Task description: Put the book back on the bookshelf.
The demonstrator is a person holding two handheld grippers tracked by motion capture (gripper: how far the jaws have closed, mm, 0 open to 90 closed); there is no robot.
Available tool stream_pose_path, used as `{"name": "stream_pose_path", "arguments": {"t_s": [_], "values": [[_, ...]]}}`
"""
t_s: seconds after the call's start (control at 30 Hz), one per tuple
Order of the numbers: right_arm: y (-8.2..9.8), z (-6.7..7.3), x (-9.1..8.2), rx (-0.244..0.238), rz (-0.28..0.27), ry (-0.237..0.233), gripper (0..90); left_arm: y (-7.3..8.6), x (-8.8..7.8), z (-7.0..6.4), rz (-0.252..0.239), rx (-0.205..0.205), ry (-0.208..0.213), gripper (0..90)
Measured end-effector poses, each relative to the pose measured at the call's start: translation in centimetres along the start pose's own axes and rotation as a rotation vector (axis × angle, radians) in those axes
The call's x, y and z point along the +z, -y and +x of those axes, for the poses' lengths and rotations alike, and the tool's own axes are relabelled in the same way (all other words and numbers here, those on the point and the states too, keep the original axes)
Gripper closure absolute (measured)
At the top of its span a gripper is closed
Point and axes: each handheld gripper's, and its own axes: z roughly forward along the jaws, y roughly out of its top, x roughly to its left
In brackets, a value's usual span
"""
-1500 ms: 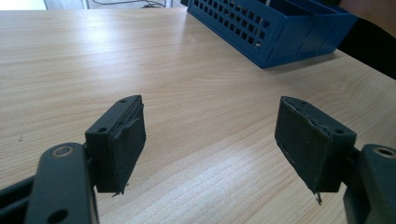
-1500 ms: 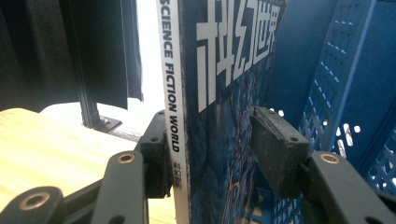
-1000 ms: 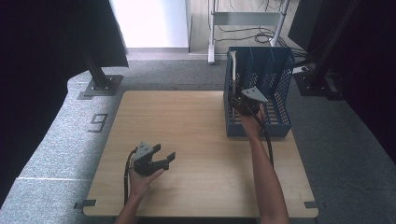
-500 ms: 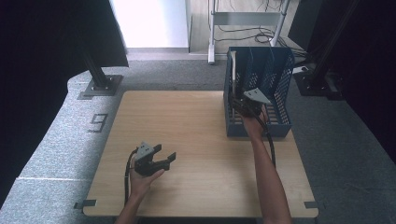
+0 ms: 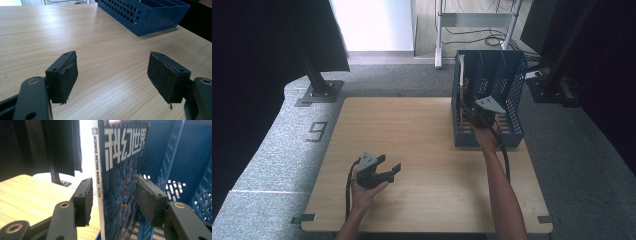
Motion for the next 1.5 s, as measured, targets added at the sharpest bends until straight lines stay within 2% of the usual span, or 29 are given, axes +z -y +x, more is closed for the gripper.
{"name": "stream_pose_path", "arguments": {"t_s": [0.1,0.23,0.3,0.77,1.27,1.5], "values": [[0.2,0.1,-0.6,0.003,-0.004,-0.013,47.7,0.0,0.0,-0.1,0.002,0.003,0.002,24.2],[0.6,0.3,-1.1,0.009,0.018,-0.04,47.6,0.0,0.2,-0.2,0.006,0.006,0.005,24.2],[0.8,0.5,-1.5,0.001,0.006,-0.049,48.0,0.0,0.2,-0.2,0.006,0.005,0.006,24.2],[2.8,1.2,-4.1,-0.007,0.04,-0.13,47.4,0.2,0.5,-0.5,0.018,0.011,0.01,24.2],[5.1,1.7,-8.3,0.009,0.05,-0.206,47.7,0.4,0.8,-0.5,0.026,0.013,0.007,24.1],[6.6,2.3,-10.1,0.005,0.087,-0.227,47.7,0.5,0.9,-0.5,0.036,0.015,0.009,24.1]]}}
